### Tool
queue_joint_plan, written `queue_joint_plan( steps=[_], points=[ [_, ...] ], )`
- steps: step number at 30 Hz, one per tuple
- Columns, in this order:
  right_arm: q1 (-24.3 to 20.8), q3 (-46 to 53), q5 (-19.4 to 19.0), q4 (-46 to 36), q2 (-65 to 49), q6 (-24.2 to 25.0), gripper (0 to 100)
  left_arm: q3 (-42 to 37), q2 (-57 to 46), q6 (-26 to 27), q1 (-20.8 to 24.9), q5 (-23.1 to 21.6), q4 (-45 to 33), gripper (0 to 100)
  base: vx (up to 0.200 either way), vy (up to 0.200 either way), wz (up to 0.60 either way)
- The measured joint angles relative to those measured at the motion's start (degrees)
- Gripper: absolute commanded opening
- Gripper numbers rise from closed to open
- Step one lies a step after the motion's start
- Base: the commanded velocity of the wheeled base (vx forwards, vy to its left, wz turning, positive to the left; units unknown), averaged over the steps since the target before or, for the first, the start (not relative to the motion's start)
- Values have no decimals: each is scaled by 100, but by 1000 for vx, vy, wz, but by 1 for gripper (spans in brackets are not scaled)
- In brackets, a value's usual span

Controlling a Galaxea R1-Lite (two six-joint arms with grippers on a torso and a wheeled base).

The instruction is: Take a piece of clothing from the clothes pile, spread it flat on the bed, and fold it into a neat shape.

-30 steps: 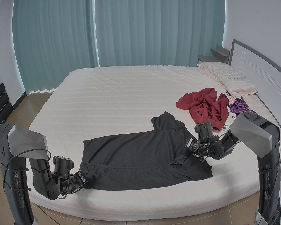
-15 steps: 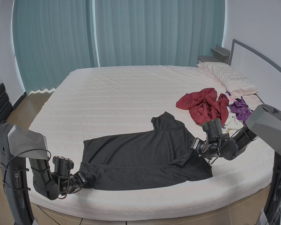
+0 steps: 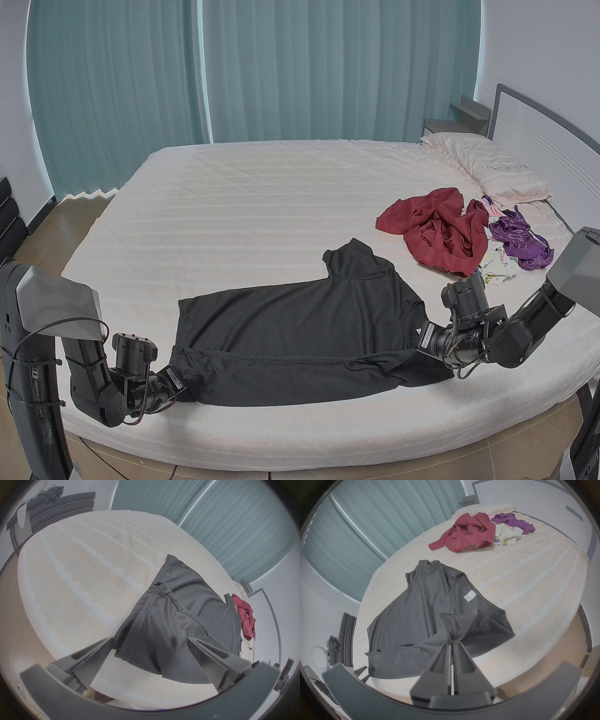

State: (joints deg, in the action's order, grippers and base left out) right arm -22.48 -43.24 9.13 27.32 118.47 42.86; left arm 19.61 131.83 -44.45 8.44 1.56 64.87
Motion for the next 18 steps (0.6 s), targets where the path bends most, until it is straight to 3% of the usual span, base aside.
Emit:
queue_joint_plan(
  steps=[10, 18],
  points=[
    [-185, 894, -24, 134, -234, 11, 100, 1, 0, 0, 0, 0, 0, 100, 0, 0, 0],
    [-105, 1000, -49, 330, -157, -26, 100, 0, 0, -2, 0, 2, -2, 100, 0, 0, 0]
  ],
)
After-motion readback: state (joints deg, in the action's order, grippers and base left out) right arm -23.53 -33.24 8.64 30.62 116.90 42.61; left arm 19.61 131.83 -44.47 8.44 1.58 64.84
